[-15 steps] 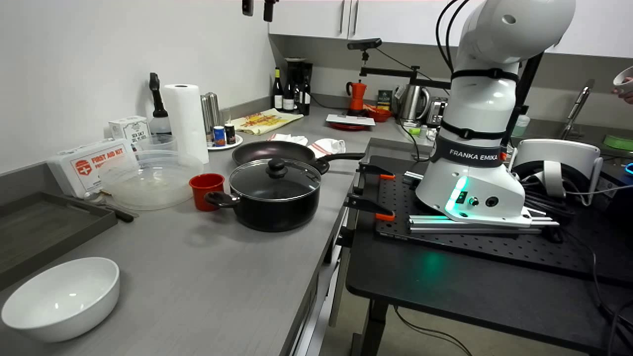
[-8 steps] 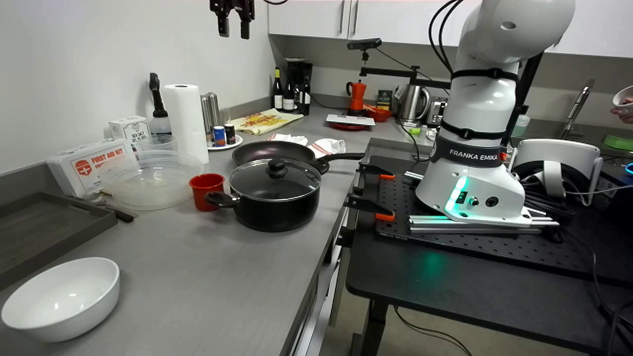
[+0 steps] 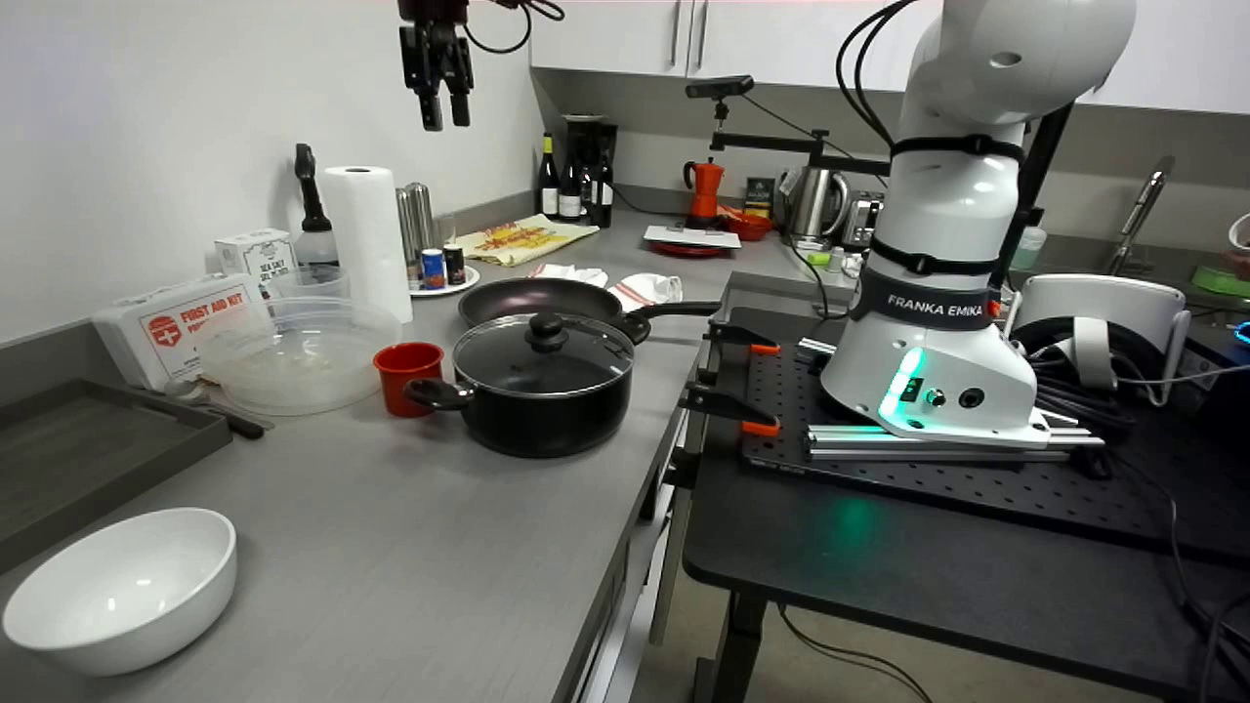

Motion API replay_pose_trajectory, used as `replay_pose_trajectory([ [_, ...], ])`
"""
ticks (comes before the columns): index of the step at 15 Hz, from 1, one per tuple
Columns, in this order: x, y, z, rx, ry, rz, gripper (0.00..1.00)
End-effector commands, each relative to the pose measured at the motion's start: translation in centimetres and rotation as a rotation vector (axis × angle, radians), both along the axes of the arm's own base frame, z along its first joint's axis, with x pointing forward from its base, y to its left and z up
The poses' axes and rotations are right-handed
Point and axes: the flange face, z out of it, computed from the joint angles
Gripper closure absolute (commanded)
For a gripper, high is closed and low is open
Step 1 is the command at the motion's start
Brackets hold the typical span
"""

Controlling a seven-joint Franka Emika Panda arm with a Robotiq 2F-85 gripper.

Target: Move the red mug to the right

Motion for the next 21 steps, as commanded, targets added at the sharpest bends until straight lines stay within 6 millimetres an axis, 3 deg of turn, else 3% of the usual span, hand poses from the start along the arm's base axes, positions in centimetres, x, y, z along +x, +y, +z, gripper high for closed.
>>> replay_pose_trajectory([
  [1, 1.8, -0.2, -2.6, -0.041, 0.04, 0.112, 0.0],
  [14, 5.8, 0.3, -12.4, -0.057, 0.027, 0.311, 0.0],
  [21, 5.7, 1.8, -16.3, -0.036, -0.086, 0.338, 0.0],
])
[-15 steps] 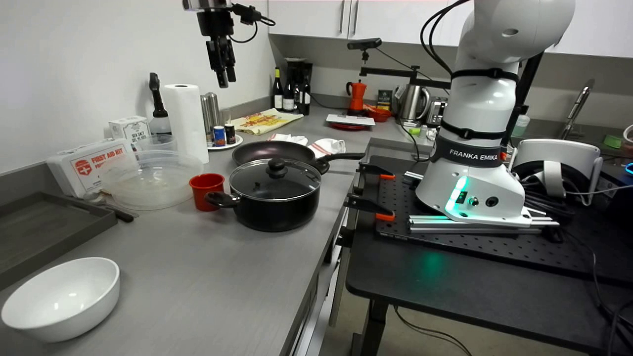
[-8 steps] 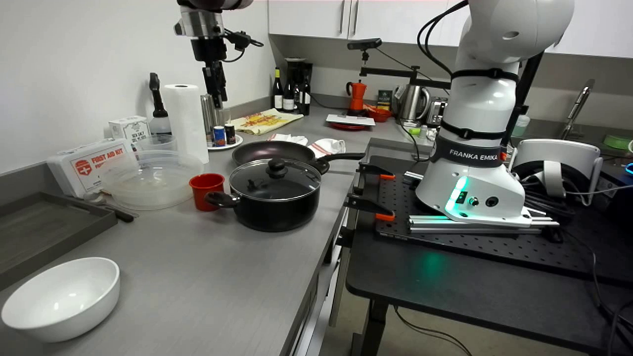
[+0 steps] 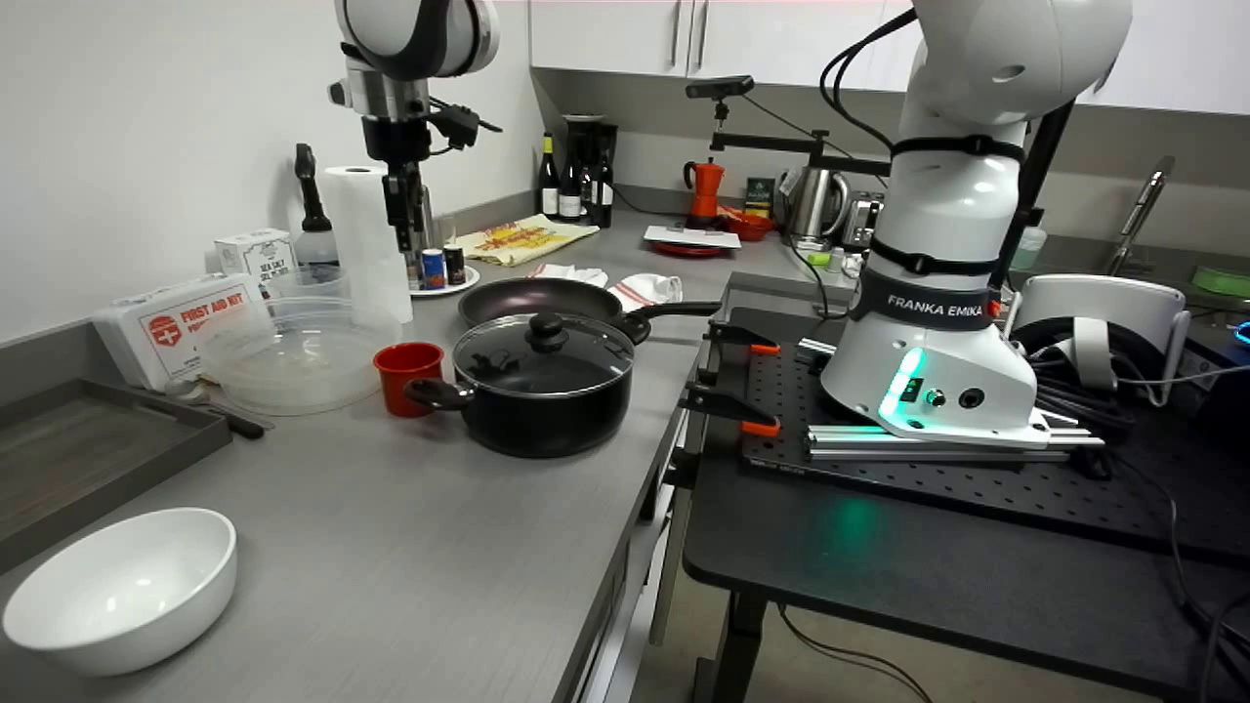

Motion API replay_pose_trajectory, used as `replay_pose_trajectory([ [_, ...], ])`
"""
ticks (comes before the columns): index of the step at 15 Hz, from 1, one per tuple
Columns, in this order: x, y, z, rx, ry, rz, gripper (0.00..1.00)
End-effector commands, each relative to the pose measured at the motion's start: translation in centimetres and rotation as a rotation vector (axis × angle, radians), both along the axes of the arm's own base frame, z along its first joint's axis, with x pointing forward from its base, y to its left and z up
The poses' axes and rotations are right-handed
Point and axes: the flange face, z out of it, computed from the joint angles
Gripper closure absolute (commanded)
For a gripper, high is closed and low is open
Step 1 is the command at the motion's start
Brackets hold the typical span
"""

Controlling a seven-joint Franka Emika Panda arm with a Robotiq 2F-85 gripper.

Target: Move the red mug to the right

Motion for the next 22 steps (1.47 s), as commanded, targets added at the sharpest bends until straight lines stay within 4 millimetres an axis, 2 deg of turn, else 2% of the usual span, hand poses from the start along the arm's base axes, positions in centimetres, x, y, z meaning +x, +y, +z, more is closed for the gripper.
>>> replay_pose_trajectory([
  [1, -0.3, 0.5, -1.6, 0.017, -0.039, 0.029, 0.0],
  [6, -1.6, 0.4, -4.0, 0.03, -0.028, 0.033, 0.0],
  [14, -1.7, -0.3, -7.0, 0.044, 0.003, 0.018, 0.0],
  [19, -2.1, -0.3, -7.0, 0.043, 0.022, 0.005, 0.0],
  [20, -1.8, -0.5, -6.5, 0.041, 0.016, -0.007, 0.0],
  [22, -1.6, -0.7, -6.9, 0.03, 0.02, -0.015, 0.0],
])
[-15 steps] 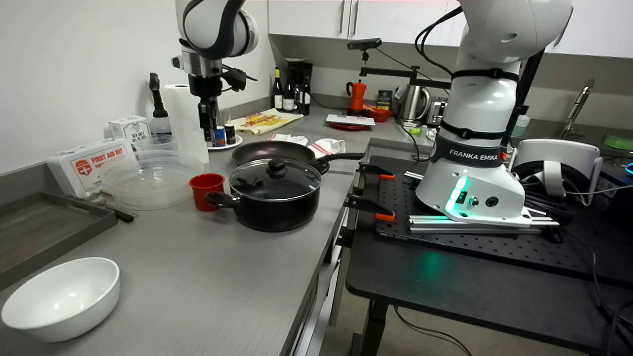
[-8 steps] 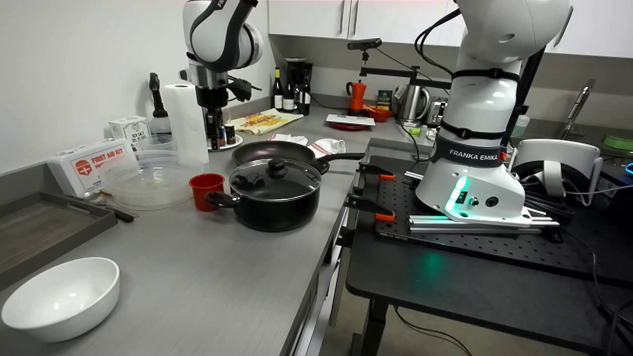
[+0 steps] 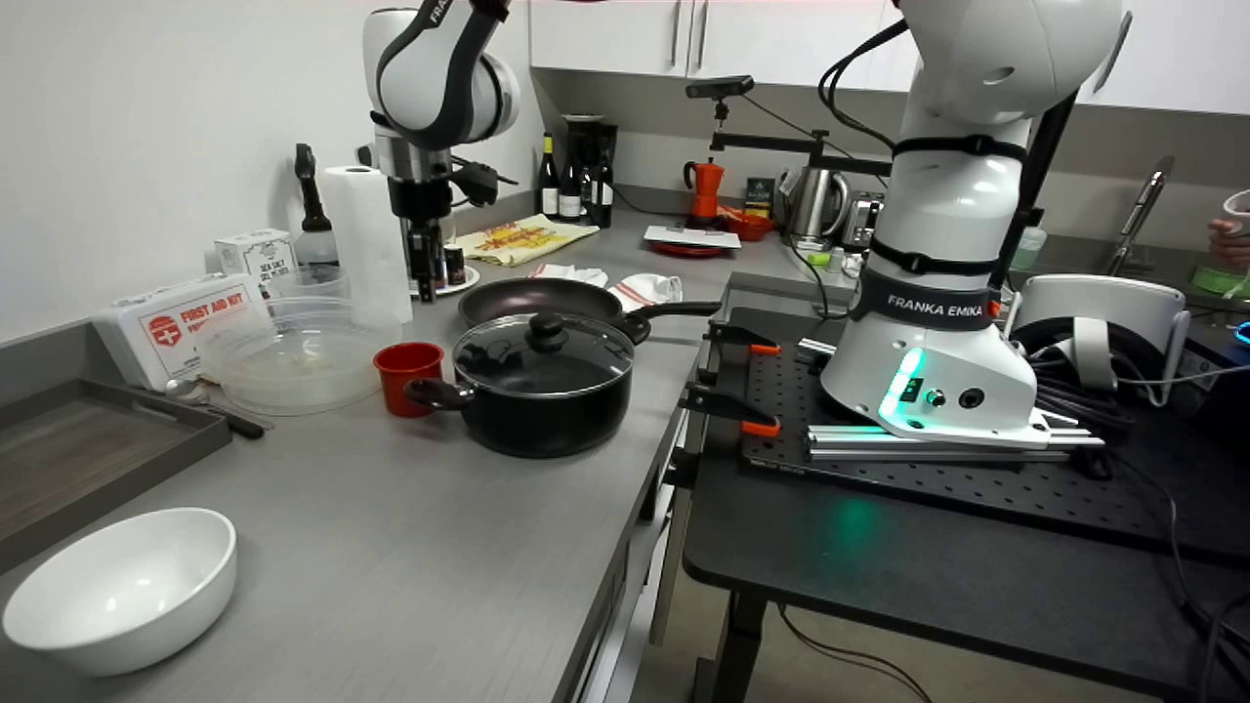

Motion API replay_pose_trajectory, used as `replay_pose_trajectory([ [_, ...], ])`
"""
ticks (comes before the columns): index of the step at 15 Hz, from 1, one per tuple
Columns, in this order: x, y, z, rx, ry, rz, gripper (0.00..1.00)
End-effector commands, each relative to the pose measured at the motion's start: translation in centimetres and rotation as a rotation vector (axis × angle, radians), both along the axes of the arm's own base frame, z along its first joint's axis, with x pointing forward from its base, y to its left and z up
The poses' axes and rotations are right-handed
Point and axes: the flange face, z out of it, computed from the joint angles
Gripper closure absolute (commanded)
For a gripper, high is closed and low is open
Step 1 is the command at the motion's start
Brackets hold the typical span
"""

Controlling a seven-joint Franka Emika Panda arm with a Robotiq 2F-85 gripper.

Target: Move the red mug to the right

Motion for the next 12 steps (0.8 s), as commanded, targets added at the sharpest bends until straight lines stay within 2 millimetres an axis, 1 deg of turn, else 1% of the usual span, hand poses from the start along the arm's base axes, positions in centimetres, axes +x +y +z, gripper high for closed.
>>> replay_pose_trajectory([
  [1, 0.6, -0.3, 0.0, -0.015, 0.002, -0.021, 0.0],
  [5, 0.9, -0.5, -0.6, -0.009, 0.015, -0.029, 0.0],
  [12, 1.6, 0.1, -2.5, -0.011, 0.05, -0.023, 0.0],
])
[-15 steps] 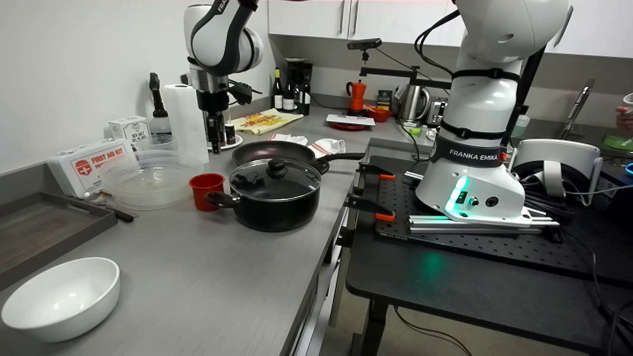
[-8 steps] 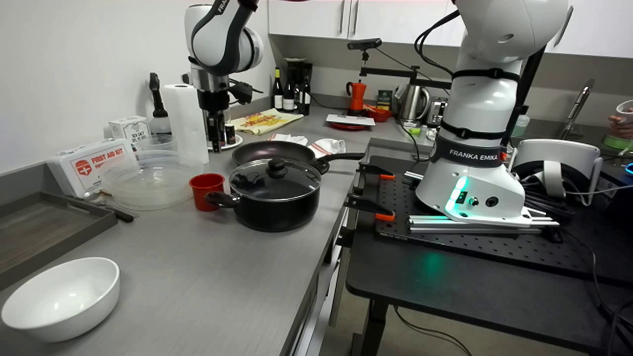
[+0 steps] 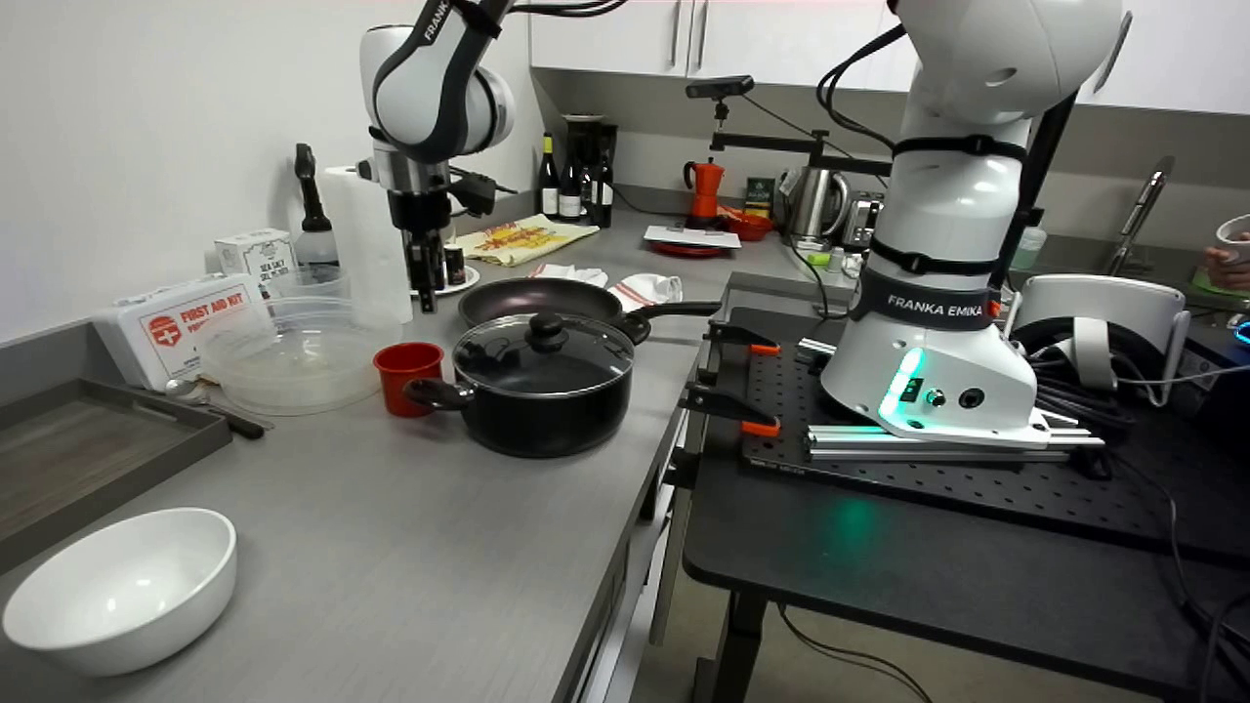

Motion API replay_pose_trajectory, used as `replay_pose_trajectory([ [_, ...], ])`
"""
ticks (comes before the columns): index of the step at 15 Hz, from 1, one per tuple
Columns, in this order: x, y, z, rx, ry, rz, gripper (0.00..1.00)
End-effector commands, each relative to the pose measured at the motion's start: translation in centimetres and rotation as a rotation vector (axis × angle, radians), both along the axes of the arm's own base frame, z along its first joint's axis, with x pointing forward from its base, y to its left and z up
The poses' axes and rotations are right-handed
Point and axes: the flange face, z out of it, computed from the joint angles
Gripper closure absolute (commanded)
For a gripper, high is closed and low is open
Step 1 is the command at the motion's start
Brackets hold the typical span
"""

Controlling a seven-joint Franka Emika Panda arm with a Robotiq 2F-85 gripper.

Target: Move the red mug to the right

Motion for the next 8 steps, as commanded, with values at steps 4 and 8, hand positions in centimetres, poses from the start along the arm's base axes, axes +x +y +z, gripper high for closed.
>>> replay_pose_trajectory([
  [4, 1.3, 1.0, -2.3, -0.011, 0.051, 0.001, 0.0],
  [8, 1.6, 1.4, -3.7, -0.014, 0.076, 0.005, 0.0],
])
